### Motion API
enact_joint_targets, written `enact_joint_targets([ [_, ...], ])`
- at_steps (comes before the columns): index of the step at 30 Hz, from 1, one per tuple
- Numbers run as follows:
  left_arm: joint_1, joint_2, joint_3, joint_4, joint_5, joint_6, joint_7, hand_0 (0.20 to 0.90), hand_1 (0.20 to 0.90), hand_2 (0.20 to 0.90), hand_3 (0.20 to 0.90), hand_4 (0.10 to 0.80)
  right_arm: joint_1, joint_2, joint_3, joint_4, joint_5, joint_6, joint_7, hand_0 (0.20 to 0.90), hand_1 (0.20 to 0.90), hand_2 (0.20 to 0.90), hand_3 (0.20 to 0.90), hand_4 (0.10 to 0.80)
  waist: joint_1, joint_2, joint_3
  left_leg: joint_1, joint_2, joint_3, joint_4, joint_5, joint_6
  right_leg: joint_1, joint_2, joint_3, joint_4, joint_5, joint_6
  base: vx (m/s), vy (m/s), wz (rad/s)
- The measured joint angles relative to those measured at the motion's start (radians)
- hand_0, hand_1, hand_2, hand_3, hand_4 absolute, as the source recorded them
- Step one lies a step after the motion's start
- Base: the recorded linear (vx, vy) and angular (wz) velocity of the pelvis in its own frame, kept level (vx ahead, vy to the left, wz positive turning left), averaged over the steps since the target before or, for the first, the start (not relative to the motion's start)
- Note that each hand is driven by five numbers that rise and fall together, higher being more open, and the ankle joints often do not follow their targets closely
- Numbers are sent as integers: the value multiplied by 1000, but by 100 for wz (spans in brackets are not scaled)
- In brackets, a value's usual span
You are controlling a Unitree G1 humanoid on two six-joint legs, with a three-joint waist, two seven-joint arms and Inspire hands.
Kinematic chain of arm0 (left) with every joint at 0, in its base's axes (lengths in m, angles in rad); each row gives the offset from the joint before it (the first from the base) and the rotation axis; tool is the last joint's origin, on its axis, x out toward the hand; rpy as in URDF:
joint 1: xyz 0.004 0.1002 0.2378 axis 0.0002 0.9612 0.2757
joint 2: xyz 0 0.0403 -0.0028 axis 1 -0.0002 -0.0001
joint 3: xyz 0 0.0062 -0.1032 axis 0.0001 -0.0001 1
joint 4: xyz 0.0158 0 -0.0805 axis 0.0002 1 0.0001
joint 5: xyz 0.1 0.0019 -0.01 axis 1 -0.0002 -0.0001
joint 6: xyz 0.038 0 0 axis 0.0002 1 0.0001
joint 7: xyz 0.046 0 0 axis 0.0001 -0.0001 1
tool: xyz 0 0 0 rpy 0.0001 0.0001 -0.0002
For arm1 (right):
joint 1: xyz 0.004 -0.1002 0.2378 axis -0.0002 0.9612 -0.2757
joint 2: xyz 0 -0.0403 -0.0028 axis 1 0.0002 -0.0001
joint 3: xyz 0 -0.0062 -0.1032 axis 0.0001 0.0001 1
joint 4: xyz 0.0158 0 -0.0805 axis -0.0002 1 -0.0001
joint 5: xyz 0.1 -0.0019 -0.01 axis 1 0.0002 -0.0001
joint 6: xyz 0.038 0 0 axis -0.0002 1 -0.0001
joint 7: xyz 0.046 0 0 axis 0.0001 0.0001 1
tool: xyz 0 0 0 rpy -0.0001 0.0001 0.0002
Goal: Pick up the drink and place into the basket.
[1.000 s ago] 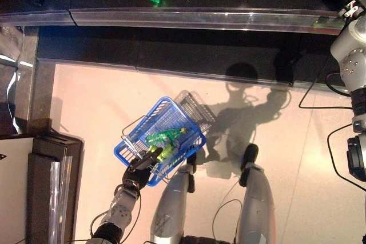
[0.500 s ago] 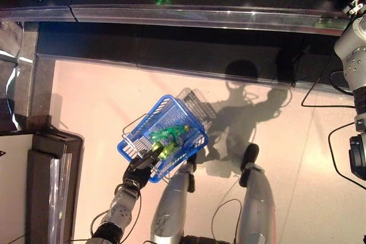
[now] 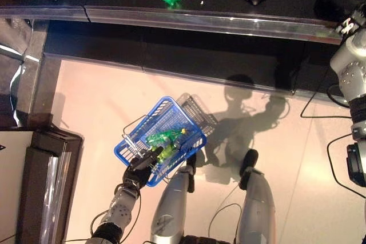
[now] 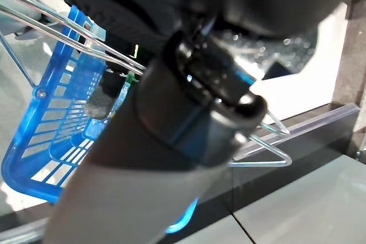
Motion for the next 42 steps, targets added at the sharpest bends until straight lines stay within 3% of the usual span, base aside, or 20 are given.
enact_joint_targets([
  [5, 11, -1, 22, 34, -2, 4, 0, 300, 300, 300, 200, 100, 141, 0, -46, -121, -38, 1, 47, 300, 300, 300, 200, 100, -27, -13, 8, 56, -3, -1, 10, -8, 11, 64, -5, -1, -5, -3, 4, -8, 4, 2],
  [11, 28, -21, 73, 53, -13, 10, 0, 300, 300, 300, 200, 100, 295, 0, -82, -259, -80, 6, 112, 300, 300, 300, 200, 100, -52, -18, 10, 101, 14, -2, -9, -10, 8, 114, 18, -3, -34, -2, 5, 2, -6, -3],
  [16, 41, -47, 124, 84, -12, 2, 1, 300, 300, 300, 200, 100, 444, 1, -100, -328, -118, 12, 163, 300, 300, 300, 200, 100, -53, -29, 11, 168, 35, -3, -35, -15, -9, 182, 44, -7, -57, -9, -1, 31, -25, -4],
  [20, 49, -50, 147, 83, -9, 1, 1, 300, 300, 300, 200, 100, 540, 12, -123, -401, -121, 13, 201, 300, 300, 300, 200, 100, -59, -49, 12, 207, 45, -4, -61, -14, -14, 224, 51, -25, -76, -14, 0, 41, -19, 5],
  [24, 81, -37, 175, 72, 14, -12, 1, 300, 300, 300, 200, 100, 655, 112, -144, -558, -163, 11, 270, 300, 300, 300, 200, 100, -79, -95, 9, 254, 58, 2, -79, -20, -23, 270, 66, -29, -93, -22, 5, 61, -14, -1],
  [28, 87, -37, 180, 72, 43, -12, 2, 300, 300, 300, 200, 100, 702, 162, -143, -610, -174, 8, 301, 300, 300, 300, 200, 100, -76, -107, 6, 289, 61, 3, -80, -25, -27, 312, 68, -30, -95, -34, 9, 111, -4, 7],
  [36, 106, -32, 191, 69, 46, -13, 2, 300, 300, 300, 200, 100, 708, 165, -144, -638, -164, 8, 307, 300, 300, 300, 200, 100, -66, -129, -5, 322, 61, 3, -92, -32, -20, 350, 69, -30, -105, -46, 7, 46, 10, 5],
  [42, 127, -30, 189, 34, 45, -13, 2, 300, 300, 300, 200, 100, 766, 189, -137, -762, -104, 8, 363, 300, 300, 300, 200, 100, -75, -130, -6, 325, 65, 3, -98, -27, -28, 357, 75, -30, -112, -41, 15, 18, 7, 3],
])
